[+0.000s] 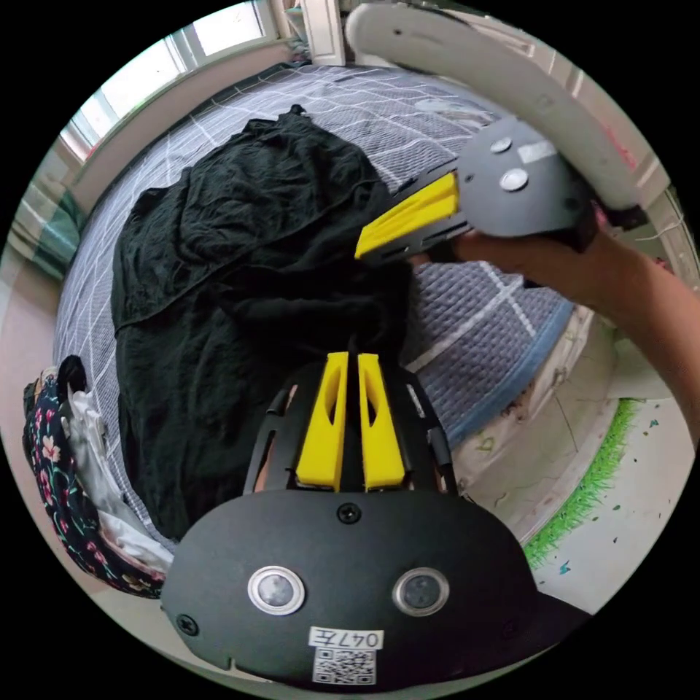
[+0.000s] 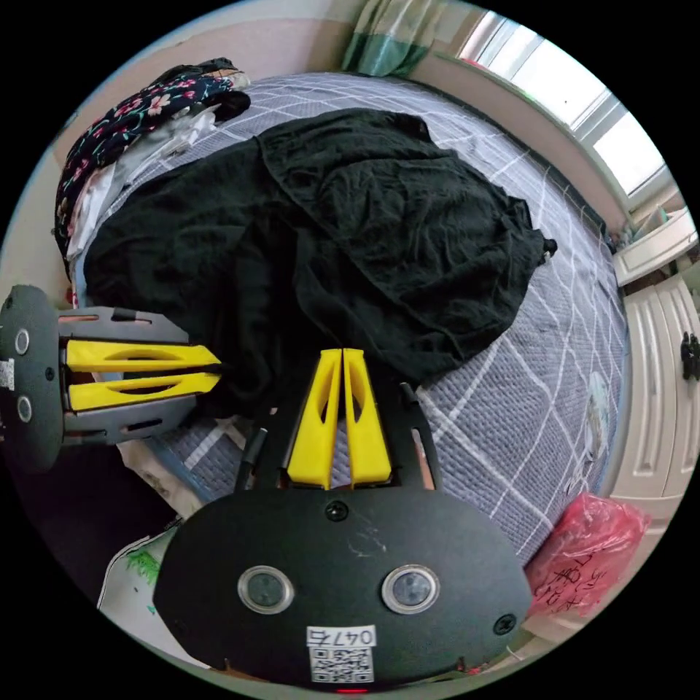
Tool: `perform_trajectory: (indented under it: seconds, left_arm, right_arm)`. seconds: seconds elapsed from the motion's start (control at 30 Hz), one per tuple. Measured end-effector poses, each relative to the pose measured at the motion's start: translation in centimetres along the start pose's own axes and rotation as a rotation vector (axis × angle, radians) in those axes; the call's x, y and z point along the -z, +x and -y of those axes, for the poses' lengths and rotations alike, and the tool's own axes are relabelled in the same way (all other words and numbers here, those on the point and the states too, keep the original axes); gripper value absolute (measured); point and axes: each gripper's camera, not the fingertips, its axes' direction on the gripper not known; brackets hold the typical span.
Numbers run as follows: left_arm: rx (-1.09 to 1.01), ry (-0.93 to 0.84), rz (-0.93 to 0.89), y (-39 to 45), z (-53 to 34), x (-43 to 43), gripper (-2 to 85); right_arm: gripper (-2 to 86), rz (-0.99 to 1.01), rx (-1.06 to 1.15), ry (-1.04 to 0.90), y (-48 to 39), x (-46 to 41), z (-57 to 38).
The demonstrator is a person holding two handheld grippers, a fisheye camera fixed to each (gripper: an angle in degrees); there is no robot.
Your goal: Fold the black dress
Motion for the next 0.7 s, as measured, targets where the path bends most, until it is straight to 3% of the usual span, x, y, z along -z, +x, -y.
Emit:
perform_trajectory:
  seconds: [0.27, 0.5, 0.7]
  left_arm:
    - [0.076, 0.125, -0.1, -1.5, -2.7, 5.5, -0.4]
    - [0.041, 0.196, -0.24, 2.8, -3.4, 10.0, -0.4]
    - [0.117, 0.213, -0.212, 5.6, -4.1, 11.5, -0.4]
  right_arm:
    - [1.8, 0.017, -0.153, 0.073, 4.6, 7.2, -0.5]
    - [0.9, -0.032, -0.191, 0.028, 9.0, 11.3, -3.6]
    - [1.8, -0.001, -0.177, 0.071, 12.6, 14.2, -5.6]
